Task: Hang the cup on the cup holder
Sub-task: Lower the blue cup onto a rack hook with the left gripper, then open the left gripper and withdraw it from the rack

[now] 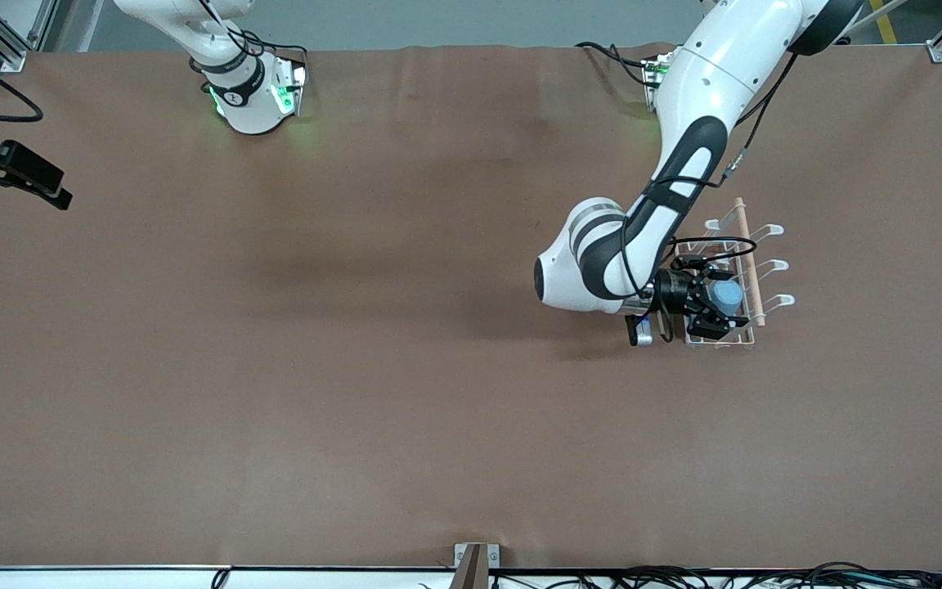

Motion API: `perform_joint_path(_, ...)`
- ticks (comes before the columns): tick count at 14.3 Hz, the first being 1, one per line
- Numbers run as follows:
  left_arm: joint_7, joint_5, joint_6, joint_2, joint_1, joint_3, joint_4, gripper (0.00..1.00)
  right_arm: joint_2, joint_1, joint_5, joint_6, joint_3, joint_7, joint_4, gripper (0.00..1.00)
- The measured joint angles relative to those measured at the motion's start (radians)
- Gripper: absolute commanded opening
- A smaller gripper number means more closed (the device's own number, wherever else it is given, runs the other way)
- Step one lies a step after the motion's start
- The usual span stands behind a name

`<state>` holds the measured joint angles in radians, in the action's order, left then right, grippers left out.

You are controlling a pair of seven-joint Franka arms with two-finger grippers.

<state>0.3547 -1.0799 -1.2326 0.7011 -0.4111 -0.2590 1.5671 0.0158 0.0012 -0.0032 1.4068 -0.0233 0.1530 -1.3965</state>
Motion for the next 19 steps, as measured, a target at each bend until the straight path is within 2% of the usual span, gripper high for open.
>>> perform_joint_path(5,-0.205,0.129,-0.001,-0.027,-0.004,-0.072,-0.207,1.0,-0.025,-0.011,0.0,0.009,0.027,-0.047,-0.043,0.99)
perform_joint_path(9,-0.31,0.286,-0.02,-0.07,0.032,-0.08,-0.335,1.0,-0.034,-0.021,0.0,0.019,0.05,-0.08,-0.067,1.0)
perform_joint_path(14,-0.32,0.59,-0.119,-0.234,0.21,-0.079,-0.376,1.0,-0.036,-0.021,0.0,0.029,0.058,-0.086,-0.08,1.0)
perform_joint_path(19,-0.319,0.832,-0.128,-0.415,0.419,-0.079,-0.378,1.0,-0.037,-0.021,-0.001,0.051,0.06,-0.087,-0.08,1.0)
